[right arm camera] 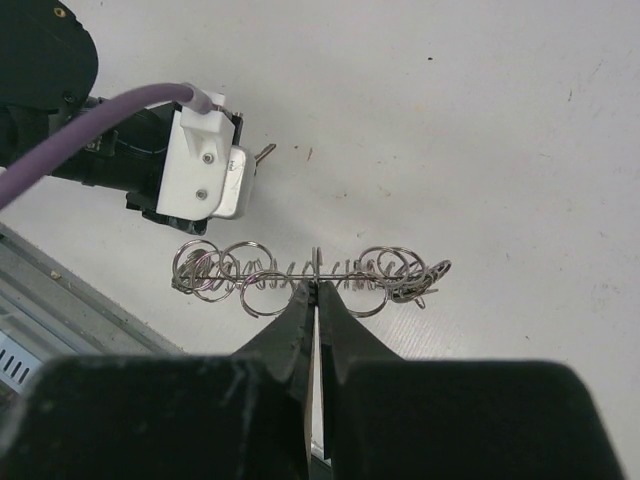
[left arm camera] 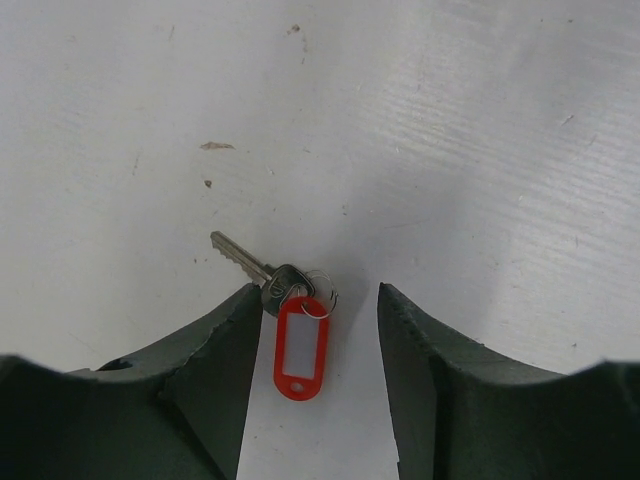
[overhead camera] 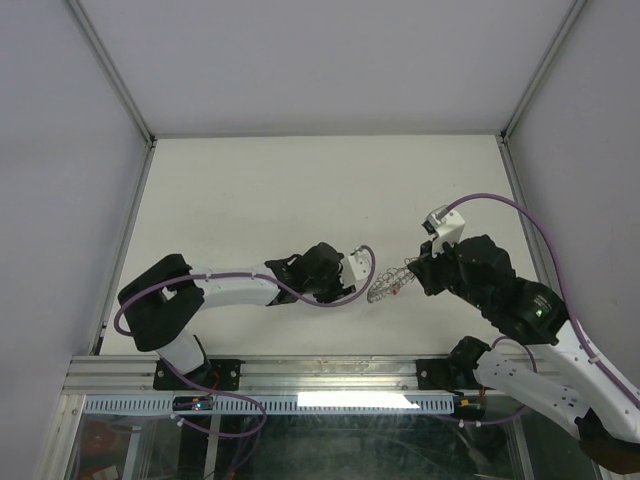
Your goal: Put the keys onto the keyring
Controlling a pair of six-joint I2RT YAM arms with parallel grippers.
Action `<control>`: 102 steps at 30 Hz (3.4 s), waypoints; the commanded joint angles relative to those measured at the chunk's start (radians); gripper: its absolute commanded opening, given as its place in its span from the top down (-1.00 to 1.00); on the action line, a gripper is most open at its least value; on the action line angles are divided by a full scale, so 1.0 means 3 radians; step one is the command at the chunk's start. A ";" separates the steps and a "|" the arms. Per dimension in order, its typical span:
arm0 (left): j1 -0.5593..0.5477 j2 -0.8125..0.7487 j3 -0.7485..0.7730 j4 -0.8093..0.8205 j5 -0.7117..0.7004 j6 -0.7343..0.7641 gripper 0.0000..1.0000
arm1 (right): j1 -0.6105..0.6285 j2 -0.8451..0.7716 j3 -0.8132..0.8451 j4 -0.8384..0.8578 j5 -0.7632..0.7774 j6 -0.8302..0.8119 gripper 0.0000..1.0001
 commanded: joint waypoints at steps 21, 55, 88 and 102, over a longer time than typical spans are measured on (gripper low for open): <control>-0.0061 0.0293 0.0096 0.0058 -0.0159 0.0182 0.73 | 0.0006 0.0065 0.0068 0.0301 -0.0120 0.0035 1.00; 0.0398 -0.1195 -0.0547 0.0667 0.1145 -0.0769 1.00 | 0.0006 0.0008 -0.0110 0.0453 -0.0354 -0.0084 1.00; 0.0721 0.0181 0.0079 0.0451 0.2432 0.0157 -0.14 | 0.0002 0.0081 0.0284 -0.0051 0.0136 0.0092 1.00; 0.0725 0.0378 0.0194 0.0754 0.2547 -0.0149 -0.02 | 0.0004 0.0074 0.0302 -0.0083 0.0130 0.0171 1.00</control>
